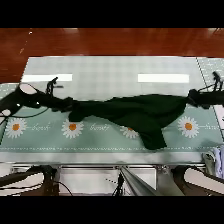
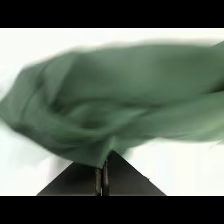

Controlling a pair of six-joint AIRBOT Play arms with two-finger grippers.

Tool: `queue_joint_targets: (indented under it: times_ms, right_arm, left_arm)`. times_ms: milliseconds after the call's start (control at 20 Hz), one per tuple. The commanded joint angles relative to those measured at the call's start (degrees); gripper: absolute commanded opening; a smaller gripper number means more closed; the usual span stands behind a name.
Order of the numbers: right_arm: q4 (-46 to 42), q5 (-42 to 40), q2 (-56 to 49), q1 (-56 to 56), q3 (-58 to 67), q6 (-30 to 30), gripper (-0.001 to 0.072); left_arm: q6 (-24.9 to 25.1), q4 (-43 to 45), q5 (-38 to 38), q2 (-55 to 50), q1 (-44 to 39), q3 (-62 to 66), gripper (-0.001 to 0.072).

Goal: Fold the shirts.

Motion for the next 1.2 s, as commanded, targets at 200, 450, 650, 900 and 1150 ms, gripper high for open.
queue_joint_targets:
  times_ms: [200, 450, 650, 900, 1150]
  right_arm:
    - [3.10, -8.13, 18.84, 0.66, 21.99, -3.02, 0.0022]
    - [6.38, -8.22, 27.04, 0.66, 28.41, -2.97, 0.0022]
    - [6.14, -8.17, 32.26, 0.66, 32.28, -1.22, 0.0022]
    - [4.57, -6.54, 36.83, 0.66, 36.11, 1.40, 0.0022]
    - [-0.26, 6.19, 39.58, 0.66, 38.18, 8.33, 0.0022]
  left_arm:
    - [-0.28, -0.76, -2.29, 14.23, 5.22, 35.80, 0.0031]
    - [-0.26, -0.22, 3.13, 20.65, 5.73, 58.49, 0.0030]
    - [-0.28, 2.12, 3.19, 24.50, 5.73, 63.34, 0.0031]
    - [-2.23, 7.37, -1.40, 28.89, 5.73, 63.30, 0.0031]
    - [-5.18, 15.69, -7.78, 32.65, 5.73, 63.30, 0.0030]
